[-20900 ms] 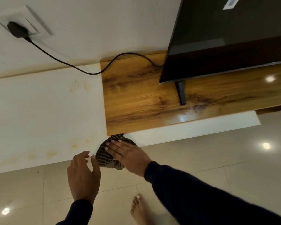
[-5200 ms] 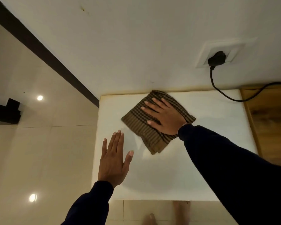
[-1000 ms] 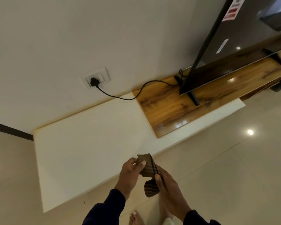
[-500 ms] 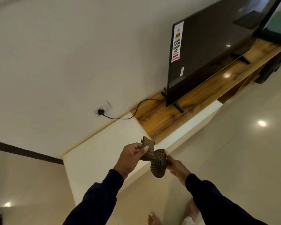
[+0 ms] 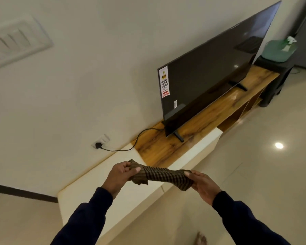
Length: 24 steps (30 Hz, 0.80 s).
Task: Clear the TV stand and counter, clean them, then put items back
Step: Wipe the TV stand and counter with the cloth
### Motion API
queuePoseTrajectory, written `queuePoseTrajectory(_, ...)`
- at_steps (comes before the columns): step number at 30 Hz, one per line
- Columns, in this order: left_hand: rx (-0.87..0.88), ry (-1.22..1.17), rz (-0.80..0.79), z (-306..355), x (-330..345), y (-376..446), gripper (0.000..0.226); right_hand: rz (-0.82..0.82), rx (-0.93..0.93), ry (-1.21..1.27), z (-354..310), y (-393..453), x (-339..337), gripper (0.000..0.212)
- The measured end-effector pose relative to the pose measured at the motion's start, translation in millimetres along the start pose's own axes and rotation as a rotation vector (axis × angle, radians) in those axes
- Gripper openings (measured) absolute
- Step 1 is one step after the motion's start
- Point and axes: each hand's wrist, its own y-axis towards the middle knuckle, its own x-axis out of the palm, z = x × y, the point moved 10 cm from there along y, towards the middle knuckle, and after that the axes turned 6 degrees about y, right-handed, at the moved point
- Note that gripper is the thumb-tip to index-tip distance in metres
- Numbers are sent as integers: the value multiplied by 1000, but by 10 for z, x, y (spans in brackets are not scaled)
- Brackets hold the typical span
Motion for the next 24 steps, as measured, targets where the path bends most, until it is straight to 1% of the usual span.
queuePoseTrajectory(2,-14,17,-20,113,133,108,19,47,-32,-20,-208,-41,-122,52)
queuePoseTrajectory(6,-109,13,-4,293,411,366,12,145,-209,-21,-759,-119,-413,59)
queuePoseTrajectory(8,-155,14,-12,451,615,502,8,168,-276,-62,-1077,-195,-572,52)
queuePoseTrajectory(10,-187,50,-15,613,799,619,3,198,-295,-75,-1338,-276,-719,45)
queuePoseTrajectory(11,-191,88,-2,709,888,695,8,214,-291,-77,-1470,-317,-815,44)
queuePoseTrajectory(14,-193,183,41,989,1188,939,52,244,-268,-150,-1865,-430,-1115,38)
queuePoseTrajectory(15,-184,174,30,1084,1314,1008,60,254,-266,-193,-1985,-459,-1213,36)
queuePoseTrajectory(17,-154,142,-6,1275,1582,1174,64,275,-281,-278,-2219,-508,-1428,35)
queuePoseTrajectory(19,-121,169,-57,1486,1886,1345,58,304,-301,-352,-2449,-564,-1675,28)
queuePoseTrajectory(21,-66,278,-151,1717,2201,1449,48,344,-310,-407,-2640,-603,-1915,24)
queuePoseTrajectory(24,61,525,-304,2127,2805,1604,45,412,-317,-484,-2989,-653,-2310,25)
